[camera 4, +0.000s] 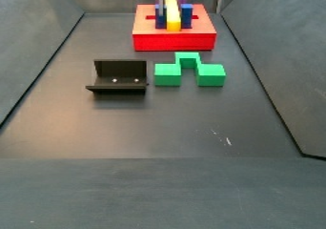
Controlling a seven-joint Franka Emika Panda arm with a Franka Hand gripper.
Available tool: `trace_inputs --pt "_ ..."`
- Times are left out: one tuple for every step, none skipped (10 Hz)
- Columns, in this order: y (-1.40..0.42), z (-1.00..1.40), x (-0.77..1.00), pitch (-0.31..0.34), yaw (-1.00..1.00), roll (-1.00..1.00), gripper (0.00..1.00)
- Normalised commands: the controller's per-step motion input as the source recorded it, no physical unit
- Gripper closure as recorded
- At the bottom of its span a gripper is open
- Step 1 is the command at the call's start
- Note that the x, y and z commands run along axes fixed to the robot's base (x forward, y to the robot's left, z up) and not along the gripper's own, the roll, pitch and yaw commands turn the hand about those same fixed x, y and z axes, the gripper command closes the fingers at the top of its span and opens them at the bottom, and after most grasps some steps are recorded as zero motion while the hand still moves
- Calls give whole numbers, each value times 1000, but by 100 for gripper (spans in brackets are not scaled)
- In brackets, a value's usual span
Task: Pick up the green object. Move up. Place the green object on the fixture. Regrasp the green object. Move to above the board. Insert the green object.
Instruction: Pick up the green object.
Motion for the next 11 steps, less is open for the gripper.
trace_inputs --pt "-423 -334 0 -227 40 -19 0" --pt "-851 -434 -146 -314 0 0 0" --pt "-991 -454 -220 -354 0 0 0" --pt "-843 -466 0 -270 43 0 0" --pt "-800 -483 0 -294 83 0 0" --pt "-726 -526 0 -304 143 0 0" --pt "-657 -600 0 -296 106 0 0" --pt "-611 -569 -51 -320 57 0 0" --pt "-257 -634 -46 -306 3 0 0" --pt "-40 -634 -9 -260 0 -13 0" --pt "-51 -620 -103 -247 0 -16 0"
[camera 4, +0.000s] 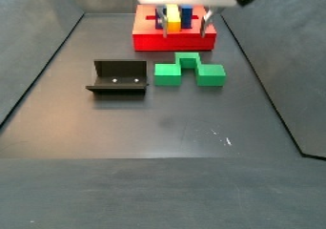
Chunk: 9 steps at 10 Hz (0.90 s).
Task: Pick up the green object. Move up. Place the green object on the fixture. Regrasp the green object. Move to above the board. Insert the green object.
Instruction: Pick up the green object.
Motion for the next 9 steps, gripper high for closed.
trace_inputs --pt "-89 -563 -106 -253 0 -23 0" --pt "-134 -466 -94 -239 0 -11 0" --pt "-174 -291 -103 -227 0 -59 0" --pt "-160 -197 -123 -250 0 -109 0" --pt "-117 -169 -69 -246 0 -117 0" --pt "-46 -177 0 -203 0 -81 0" --pt "0 -229 0 -184 0 -81 0" --pt "0 -271 0 -183 0 -71 0" --pt "0 -323 0 -197 0 -84 0"
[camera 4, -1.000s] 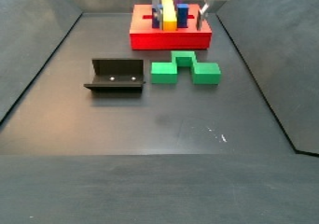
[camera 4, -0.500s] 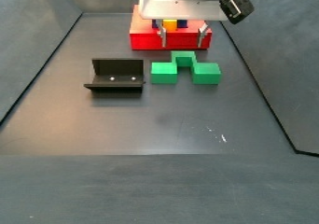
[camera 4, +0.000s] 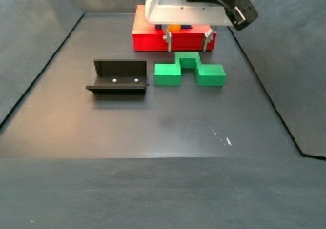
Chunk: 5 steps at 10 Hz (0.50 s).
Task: Pick up the green object. Move up. Place the green object on the fixture. Regrasp the green object. Move to above the board. Insert the green object.
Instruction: Pick up the green object.
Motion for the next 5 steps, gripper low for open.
trace_inputs --pt "0 -317 0 -197 0 -83 0" --pt "0 -269 0 -189 0 -107 0" --pt "0 -240 0 -177 0 -119 0" --pt "0 -209 0 -170 0 -127 0" --pt "0 -206 0 -163 0 -119 0"
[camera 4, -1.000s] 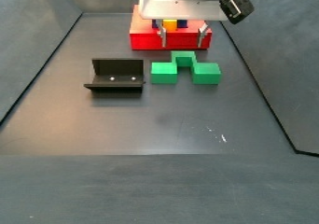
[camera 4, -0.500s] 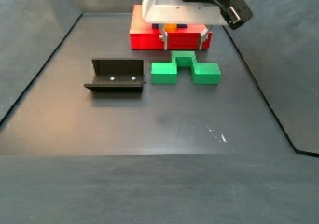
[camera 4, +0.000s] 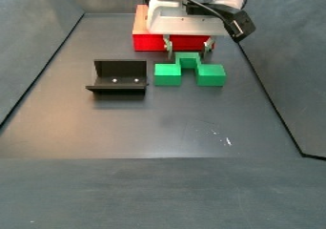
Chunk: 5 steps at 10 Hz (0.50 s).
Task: Pick up the green object. Move up. Place the green object on the fixture. Regrasp the green object. Move to above the board. Insert the green object.
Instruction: Pick up the green object.
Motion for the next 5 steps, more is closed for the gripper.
trace_inputs --pt "0 -206 0 -163 0 -116 0" --pt "0 -194 0 -156 0 -106 0" --pt "0 -131 0 -120 0 -77 0" --pt "0 -103 0 -89 0 -56 0" --pt "0 -14 0 -16 0 -7 0"
